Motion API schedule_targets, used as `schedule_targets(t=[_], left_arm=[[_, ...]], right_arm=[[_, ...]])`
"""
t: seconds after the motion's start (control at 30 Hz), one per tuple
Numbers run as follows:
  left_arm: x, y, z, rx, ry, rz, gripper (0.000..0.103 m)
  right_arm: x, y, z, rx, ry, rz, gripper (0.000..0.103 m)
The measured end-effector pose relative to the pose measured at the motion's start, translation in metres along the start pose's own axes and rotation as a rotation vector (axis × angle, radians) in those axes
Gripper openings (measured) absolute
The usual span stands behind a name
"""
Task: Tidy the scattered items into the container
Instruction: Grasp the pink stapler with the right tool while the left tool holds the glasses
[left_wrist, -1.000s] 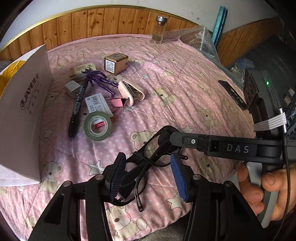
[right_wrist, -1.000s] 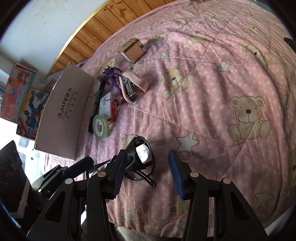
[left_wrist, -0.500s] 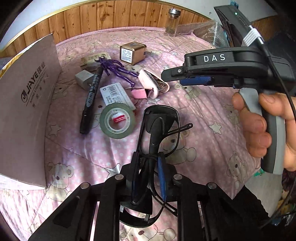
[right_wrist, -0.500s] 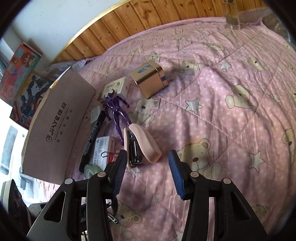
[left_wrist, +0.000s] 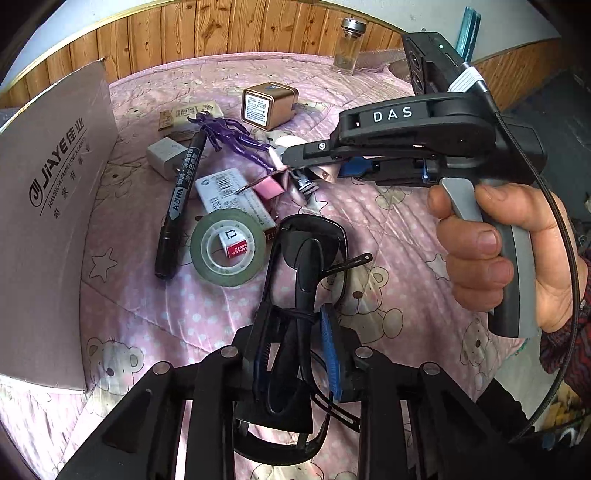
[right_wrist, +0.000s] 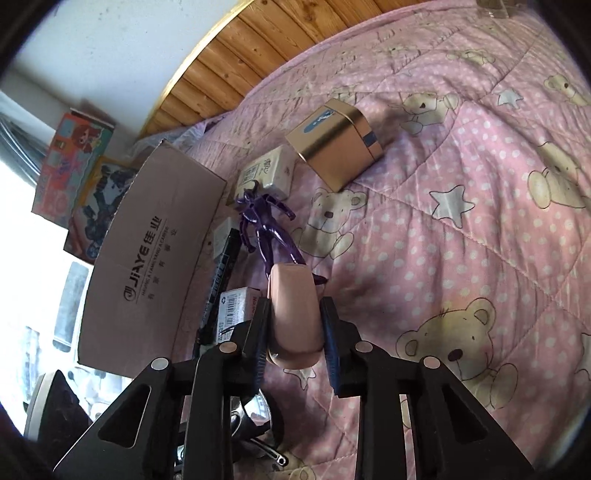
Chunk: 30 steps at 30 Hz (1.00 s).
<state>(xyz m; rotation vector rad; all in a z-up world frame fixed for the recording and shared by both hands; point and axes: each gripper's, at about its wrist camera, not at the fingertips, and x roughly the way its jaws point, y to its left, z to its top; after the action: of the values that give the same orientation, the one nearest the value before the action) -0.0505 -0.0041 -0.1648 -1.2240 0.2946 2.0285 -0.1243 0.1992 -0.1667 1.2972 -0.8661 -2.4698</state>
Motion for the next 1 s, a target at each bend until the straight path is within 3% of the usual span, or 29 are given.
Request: schedule_targets(t=[0.2, 0.3, 0.37, 0.5, 0.53, 0.6, 0.67, 0.73, 0.77, 1.0], left_arm=[[-0.002, 0.005, 0.008, -0.009, -0.015, -0.024, 0.02], [-0.002, 0.002, 0.01, 0.006, -0.012, -0.036, 0.019], [0.013, -0.007, 0.016, 0.023, 0.008, -0.035, 0.022], [0.021, -0.018, 0.017, 0.033, 0.012, -0.066, 0.065], [0.023, -0.023, 0.018, 0.048, 0.012, -0.057, 0.07], [0.029, -0.035, 0.018, 0.099, 0.023, -0.012, 0.07], [0.03, -0.039, 0.018, 0.124, 0.012, 0.036, 0.057], [0.027, -0.029, 0.02, 0.097, 0.015, 0.059, 0.028], [0.026, -0.022, 0.022, 0.071, 0.02, 0.044, 0.022], [0.013, -0.021, 0.025, 0.049, 0.018, 0.025, 0.018]], right_arm=[[-0.04, 0.014, 0.001, -0.139, -0.08, -0.212, 0.027], [-0.047, 0.004, -0.004, -0.166, -0.062, -0.311, 0.027], [-0.043, -0.002, -0.01, -0.182, -0.027, -0.332, 0.027], [-0.03, -0.008, -0.023, -0.203, -0.006, -0.36, 0.032], [-0.03, -0.008, -0.025, -0.212, -0.017, -0.367, 0.032], [-0.03, -0.009, -0.025, -0.203, -0.035, -0.367, 0.028], [-0.032, -0.014, -0.024, -0.181, -0.044, -0.346, 0.027], [-0.033, -0.013, -0.025, -0.181, -0.045, -0.34, 0.027], [-0.034, -0.013, -0.025, -0.175, -0.045, -0.334, 0.027], [-0.053, -0.012, -0.03, -0.13, -0.088, -0.291, 0.027]])
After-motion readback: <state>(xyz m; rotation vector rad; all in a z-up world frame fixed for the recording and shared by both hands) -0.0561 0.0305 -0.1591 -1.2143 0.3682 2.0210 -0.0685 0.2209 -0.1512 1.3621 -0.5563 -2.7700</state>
